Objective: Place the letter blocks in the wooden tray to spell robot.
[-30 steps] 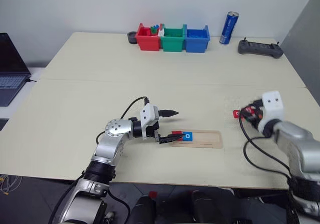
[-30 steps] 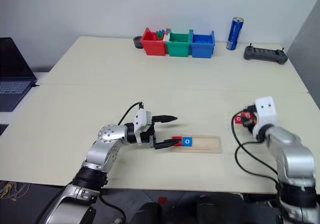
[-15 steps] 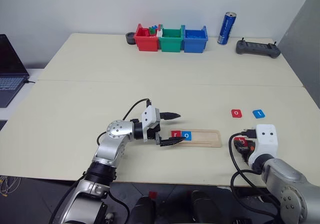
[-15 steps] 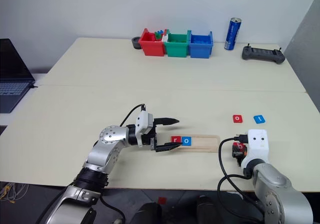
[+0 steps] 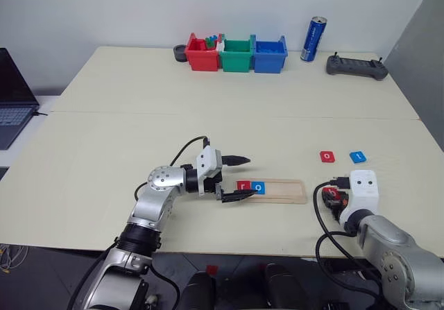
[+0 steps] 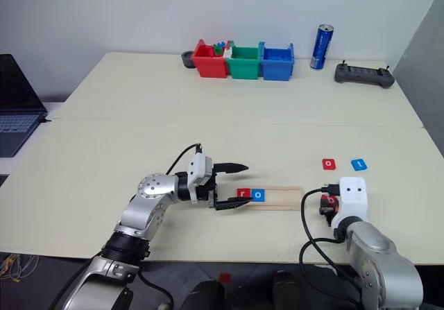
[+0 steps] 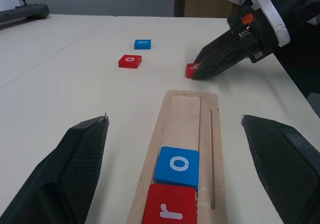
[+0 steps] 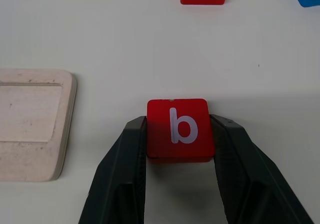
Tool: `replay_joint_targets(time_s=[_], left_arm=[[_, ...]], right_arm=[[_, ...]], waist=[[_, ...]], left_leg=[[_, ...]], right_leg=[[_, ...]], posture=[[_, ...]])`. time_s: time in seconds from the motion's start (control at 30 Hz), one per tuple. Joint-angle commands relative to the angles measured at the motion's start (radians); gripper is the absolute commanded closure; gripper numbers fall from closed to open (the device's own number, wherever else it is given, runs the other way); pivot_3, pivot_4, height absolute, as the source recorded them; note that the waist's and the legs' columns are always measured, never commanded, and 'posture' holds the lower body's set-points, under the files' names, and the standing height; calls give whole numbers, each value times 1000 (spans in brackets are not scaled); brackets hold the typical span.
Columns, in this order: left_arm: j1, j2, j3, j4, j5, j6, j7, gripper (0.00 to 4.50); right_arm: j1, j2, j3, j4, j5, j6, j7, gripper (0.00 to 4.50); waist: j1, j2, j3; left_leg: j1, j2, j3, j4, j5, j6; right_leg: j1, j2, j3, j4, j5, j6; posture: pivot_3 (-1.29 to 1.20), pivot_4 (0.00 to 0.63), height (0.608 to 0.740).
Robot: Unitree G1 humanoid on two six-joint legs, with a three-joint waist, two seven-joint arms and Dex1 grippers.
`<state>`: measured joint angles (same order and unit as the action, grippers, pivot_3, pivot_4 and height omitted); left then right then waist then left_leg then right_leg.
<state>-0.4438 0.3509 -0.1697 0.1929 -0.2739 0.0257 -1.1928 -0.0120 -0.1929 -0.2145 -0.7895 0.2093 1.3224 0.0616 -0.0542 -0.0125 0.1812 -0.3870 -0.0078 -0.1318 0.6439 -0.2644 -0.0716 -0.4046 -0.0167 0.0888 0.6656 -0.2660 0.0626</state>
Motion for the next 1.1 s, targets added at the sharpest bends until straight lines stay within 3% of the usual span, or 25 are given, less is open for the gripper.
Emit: replay_joint_targets(time_s=[0.03,0.33,0.5,0.63,0.77,0.9,1.1], left_arm=[[7,15,8,-53,-24,7,-5,0],[-3,18,5,-54,-28,15,-7,0],[-8,25,4,-52,-35,16,-30,0],[-17,32,3,-50,-43,17,-53,0],[-24,35,0,-54,-53,21,-83,0],[-12,42,-1,-69,-55,18,-101,0],[4,47,-6,-88,-56,18,-112,0]], right_arm=[[2,-4,1,-14,3,-11,9,3049],[-5,-51,-13,-15,16,-15,51,9],[-22,-164,-28,-49,33,7,109,9],[-42,-365,-33,-16,77,-80,265,9],[-83,-549,-49,118,173,-320,560,9],[-46,-703,-28,318,145,-741,886,9],[-54,-776,68,570,70,-1119,1101,9]], waist=[[0,0,0],[0,0,0],[0,0,0],[0,0,0],[-2,-1,0],[-1,-2,1],[0,-3,2]], left_leg=[[0,0,0,0,0,0],[0,0,0,0,0,0],[0,0,0,0,0,0],[0,0,1,0,0,0],[1,0,2,0,0,0],[1,0,2,0,0,0],[2,0,2,1,0,0]], right_leg=[[0,0,0,0,0,0],[0,0,0,0,0,0],[0,0,0,0,0,0],[0,0,0,0,0,0],[1,0,1,-1,0,0],[2,0,0,-1,0,0],[3,0,1,-1,0,0]], posture=[[0,150,740],[0,150,740],[0,150,740],[0,150,740],[0,150,740],[0,150,740],[0,150,740]])
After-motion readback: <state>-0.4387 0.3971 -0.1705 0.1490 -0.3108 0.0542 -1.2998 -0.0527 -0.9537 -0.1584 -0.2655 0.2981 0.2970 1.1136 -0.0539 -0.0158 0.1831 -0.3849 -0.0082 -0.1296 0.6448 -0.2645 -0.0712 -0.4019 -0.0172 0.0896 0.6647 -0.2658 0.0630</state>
